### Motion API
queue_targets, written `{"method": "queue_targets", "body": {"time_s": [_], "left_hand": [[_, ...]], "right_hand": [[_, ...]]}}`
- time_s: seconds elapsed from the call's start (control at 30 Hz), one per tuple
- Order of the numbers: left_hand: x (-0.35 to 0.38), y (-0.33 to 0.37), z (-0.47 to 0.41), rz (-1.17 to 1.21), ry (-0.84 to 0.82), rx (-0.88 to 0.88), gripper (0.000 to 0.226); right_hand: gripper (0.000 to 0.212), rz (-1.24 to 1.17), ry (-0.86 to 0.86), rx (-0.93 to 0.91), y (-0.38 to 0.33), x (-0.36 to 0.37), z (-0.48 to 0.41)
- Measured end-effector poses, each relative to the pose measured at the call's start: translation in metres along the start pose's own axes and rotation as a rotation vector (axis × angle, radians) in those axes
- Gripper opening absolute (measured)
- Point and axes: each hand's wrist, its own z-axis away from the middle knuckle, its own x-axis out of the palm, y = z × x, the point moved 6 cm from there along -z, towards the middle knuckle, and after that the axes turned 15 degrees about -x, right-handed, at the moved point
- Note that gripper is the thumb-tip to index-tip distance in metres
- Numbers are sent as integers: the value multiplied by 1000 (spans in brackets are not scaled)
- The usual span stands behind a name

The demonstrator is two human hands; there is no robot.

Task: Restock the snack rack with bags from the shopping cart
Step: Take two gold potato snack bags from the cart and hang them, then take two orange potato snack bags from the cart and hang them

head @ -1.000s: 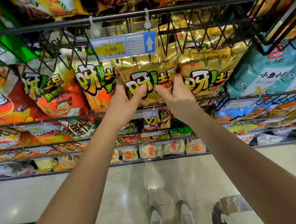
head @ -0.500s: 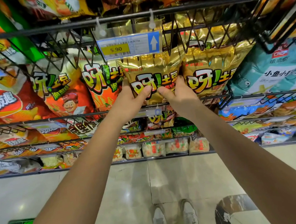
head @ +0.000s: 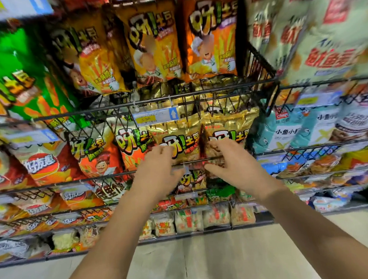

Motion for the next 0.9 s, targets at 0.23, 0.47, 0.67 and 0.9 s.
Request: {"method": "queue_targets", "body": {"time_s": [0.23,0.47,0.67,0.9], "left_hand": [[-18,71,55,-214,107,201,71],[-5,150,86,-187,119,487,73],[41,240,132,-174,38,749,69],[93,347,228,-232,-35,1023,64]], "right_hand": [[73,301,82,-16,-9,-61,74],[71,372,152,235,13,-93,151],[68,388,253,500,45,-109,270],[63,330,462,786,73,-137,430]]}}
